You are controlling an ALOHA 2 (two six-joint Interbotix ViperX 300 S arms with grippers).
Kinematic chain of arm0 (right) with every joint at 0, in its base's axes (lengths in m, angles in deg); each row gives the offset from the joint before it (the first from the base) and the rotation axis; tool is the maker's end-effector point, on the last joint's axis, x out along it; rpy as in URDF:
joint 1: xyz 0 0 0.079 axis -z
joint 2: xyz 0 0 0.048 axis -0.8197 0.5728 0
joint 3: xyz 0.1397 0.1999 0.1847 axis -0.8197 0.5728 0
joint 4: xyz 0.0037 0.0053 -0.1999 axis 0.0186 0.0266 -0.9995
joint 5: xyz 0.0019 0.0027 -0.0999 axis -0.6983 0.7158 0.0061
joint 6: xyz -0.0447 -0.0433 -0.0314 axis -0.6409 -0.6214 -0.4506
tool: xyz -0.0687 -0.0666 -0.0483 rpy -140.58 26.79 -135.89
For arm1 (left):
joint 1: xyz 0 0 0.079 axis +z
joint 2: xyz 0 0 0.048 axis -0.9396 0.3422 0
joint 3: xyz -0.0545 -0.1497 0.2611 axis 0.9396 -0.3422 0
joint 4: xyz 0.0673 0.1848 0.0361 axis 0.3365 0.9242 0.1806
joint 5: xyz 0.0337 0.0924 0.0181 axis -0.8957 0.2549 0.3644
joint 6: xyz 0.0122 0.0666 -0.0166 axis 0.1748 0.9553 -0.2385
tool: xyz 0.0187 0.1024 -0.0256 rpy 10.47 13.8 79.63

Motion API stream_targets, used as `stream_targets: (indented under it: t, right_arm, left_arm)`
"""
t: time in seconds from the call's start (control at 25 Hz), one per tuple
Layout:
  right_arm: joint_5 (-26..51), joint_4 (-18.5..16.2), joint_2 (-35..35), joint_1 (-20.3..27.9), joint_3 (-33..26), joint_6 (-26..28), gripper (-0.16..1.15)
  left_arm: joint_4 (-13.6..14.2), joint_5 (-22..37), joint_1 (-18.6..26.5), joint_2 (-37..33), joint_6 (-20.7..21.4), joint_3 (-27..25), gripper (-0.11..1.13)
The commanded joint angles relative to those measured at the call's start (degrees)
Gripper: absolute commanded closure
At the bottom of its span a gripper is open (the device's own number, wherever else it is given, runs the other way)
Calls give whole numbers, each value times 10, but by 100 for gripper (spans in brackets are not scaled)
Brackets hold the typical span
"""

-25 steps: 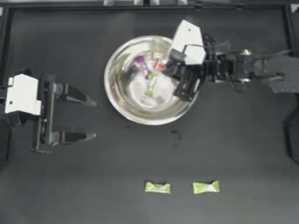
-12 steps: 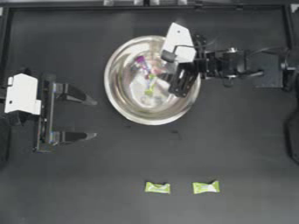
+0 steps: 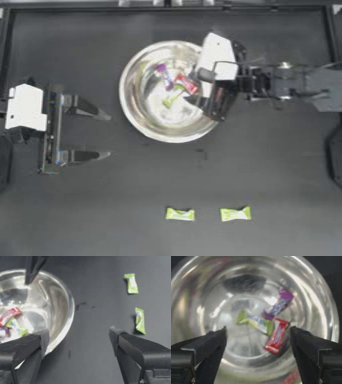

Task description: Put candies in bowl

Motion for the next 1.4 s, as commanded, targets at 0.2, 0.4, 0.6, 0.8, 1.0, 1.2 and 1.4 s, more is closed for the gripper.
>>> stream_targets:
  t: [0.2, 0.4, 0.6, 0.8, 1.0, 1.2, 1.4]
  right_arm:
    - [83, 37, -101, -71, 25, 1, -2]
    - [121, 53, -149, -126, 39, 0, -2]
    - [171, 76, -185, -177, 41, 0, -2]
    - [224, 84, -201, -220, 39, 0, -2]
    - [233, 98, -217, -238, 43, 0, -2]
    - [238, 129, -217, -260, 40, -3, -2]
    - [301, 174, -203, -303, 20, -4, -2]
  left_arm:
    - [-1, -3, -1, -7, 0, 4, 1]
    - [0, -3, -1, -7, 0, 7, 1]
    - [0, -2, -1, -7, 0, 7, 1]
    - [-1, -2, -1, -7, 0, 8, 1]
    - [-1, 0, -1, -8, 0, 8, 1]
    - [0, 0, -1, -8, 0, 7, 1]
    - [0, -1, -1, -8, 0, 8, 1]
